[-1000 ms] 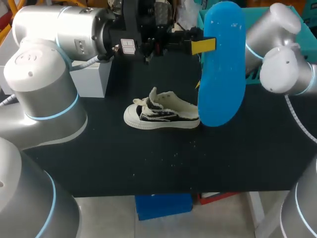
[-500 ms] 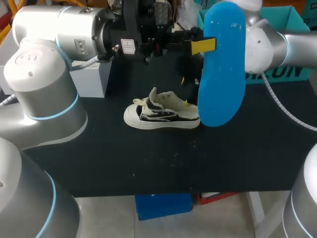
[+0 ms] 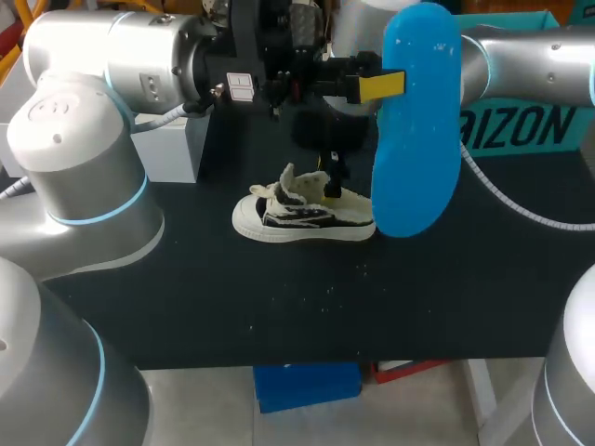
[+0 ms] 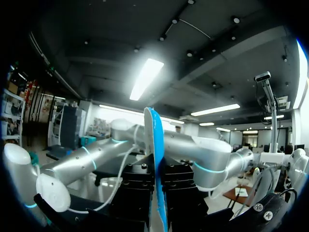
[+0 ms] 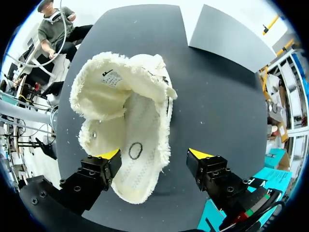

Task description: Take the shoe out of the shoebox, open the shoe tongue, remove and reinsert the insole, then place the shoe into the shoebox

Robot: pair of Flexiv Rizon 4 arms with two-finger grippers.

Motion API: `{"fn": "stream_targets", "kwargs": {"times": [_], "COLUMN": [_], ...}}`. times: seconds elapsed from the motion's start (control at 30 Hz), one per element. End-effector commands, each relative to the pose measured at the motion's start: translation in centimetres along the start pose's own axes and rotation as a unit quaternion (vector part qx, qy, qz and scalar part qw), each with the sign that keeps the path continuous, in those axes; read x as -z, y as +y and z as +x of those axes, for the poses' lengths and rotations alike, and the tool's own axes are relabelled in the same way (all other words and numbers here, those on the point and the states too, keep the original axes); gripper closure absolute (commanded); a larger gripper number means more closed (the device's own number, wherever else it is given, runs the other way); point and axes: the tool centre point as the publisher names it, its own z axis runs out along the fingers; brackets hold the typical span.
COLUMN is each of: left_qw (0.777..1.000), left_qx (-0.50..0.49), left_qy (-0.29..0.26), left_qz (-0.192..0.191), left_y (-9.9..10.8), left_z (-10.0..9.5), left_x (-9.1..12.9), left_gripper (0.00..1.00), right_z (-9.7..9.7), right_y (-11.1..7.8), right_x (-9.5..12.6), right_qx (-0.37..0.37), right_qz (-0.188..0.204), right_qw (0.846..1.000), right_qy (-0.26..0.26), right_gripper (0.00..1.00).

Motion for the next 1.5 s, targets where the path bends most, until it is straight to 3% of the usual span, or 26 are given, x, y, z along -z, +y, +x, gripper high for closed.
{"fn": "stream_targets", "kwargs": {"times": [0.03,0.33,0.5,0.53,0.57,0.6,0.67,1.5], "left_qw": [1.000,1.000,1.000,1.000,1.000,1.000,1.000,1.000], "left_qx": [0.000,0.000,0.000,0.000,0.000,0.000,0.000,0.000], "left_qy": [-0.001,-0.001,-0.001,-0.001,-0.001,-0.001,-0.001,-0.001], "left_qz": [0.000,0.000,0.000,0.000,0.000,0.000,0.000,0.000], "left_y": [0.1,0.1,0.1,0.1,0.1,0.1,0.1,0.1], "left_z": [0.1,0.1,0.1,0.1,0.1,0.1,0.1,0.1], "left_x": [-0.1,-0.1,-0.1,-0.1,-0.1,-0.1,-0.1,-0.1], "left_gripper": [1.00,1.00,1.00,1.00,1.00,1.00,1.00,1.00], "right_z": [-0.3,-0.2,0.0,0.0,0.0,0.0,0.0,0.0], "right_y": [1.2,1.6,1.6,1.4,1.1,1.0,0.9,0.7], "right_x": [-1.5,-3.4,-4.3,-4.6,-4.8,-5.0,-5.2,-5.2], "right_qx": [-0.002,-0.010,-0.013,-0.017,-0.020,-0.021,-0.020,-0.021], "right_qz": [0.063,0.060,0.056,0.054,0.049,0.049,0.036,0.027], "right_qw": [0.998,0.998,0.998,0.998,0.998,0.998,0.999,0.999], "right_qy": [0.007,0.021,0.028,0.027,0.026,0.025,0.017,0.013], "right_gripper": [0.15,0.16,0.29,0.42,0.65,0.71,1.00,1.00]}}
